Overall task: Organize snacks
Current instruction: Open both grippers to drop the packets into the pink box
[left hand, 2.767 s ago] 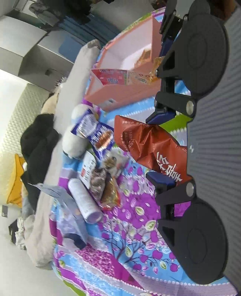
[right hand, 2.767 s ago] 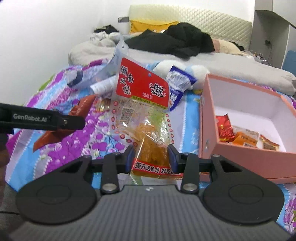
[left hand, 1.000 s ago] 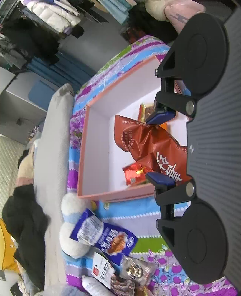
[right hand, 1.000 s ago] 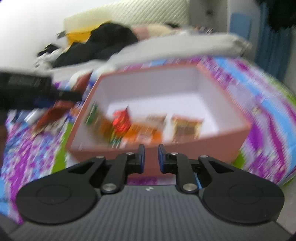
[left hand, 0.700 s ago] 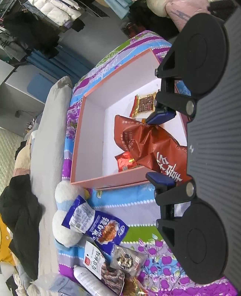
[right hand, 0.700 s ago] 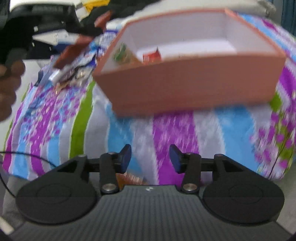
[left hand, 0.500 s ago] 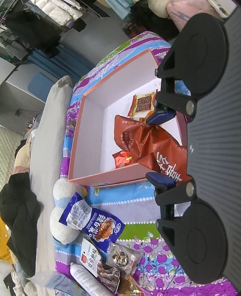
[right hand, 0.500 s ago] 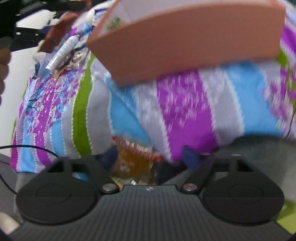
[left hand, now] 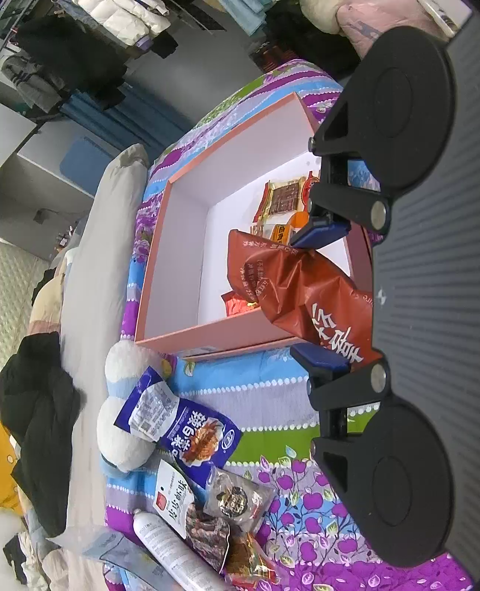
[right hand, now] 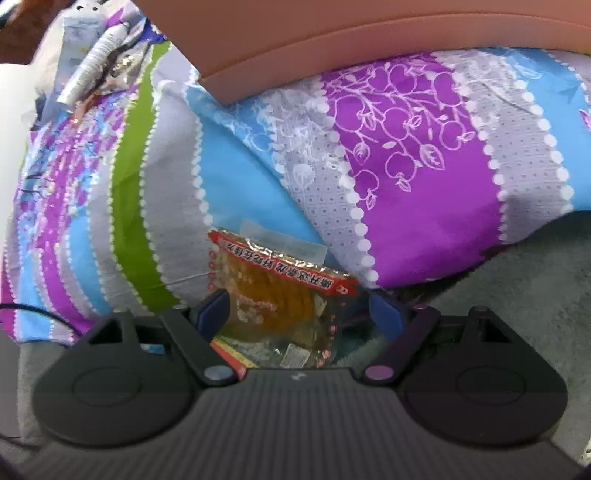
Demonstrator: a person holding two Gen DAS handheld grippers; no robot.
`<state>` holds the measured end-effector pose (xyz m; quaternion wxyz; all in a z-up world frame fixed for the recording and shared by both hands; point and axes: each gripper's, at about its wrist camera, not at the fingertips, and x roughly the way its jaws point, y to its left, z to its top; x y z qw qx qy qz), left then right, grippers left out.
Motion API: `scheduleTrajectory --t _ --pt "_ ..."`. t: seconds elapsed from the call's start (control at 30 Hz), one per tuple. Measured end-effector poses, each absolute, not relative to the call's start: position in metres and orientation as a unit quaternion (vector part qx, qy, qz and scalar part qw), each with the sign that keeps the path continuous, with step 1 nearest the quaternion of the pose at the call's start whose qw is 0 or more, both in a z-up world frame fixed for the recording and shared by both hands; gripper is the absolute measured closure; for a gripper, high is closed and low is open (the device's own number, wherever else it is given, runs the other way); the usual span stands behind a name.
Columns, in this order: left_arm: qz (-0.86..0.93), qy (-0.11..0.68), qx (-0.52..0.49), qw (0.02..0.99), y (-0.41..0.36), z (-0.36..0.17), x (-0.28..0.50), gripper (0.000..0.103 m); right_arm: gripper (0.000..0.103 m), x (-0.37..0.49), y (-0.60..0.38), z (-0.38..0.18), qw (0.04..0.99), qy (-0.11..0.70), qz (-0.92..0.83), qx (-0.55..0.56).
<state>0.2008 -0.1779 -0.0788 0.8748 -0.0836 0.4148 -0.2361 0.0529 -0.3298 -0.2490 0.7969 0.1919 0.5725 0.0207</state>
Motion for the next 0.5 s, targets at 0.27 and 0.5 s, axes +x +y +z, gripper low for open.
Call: scheduleTrajectory --t 0.27,0.5 --pt "-0.231 0.414 -0.083 0.877 -0.173 -0.079 0.200 0.041 0.034 0.059 -0.323 -0.262 0.793 0.572 0.022 0.209" --pt "-0.233 0.410 -0.084 0.878 -0.174 -0.075 0.197 0.041 0.070 0.054 -0.309 -0.241 0.816 0.552 0.029 0.168"
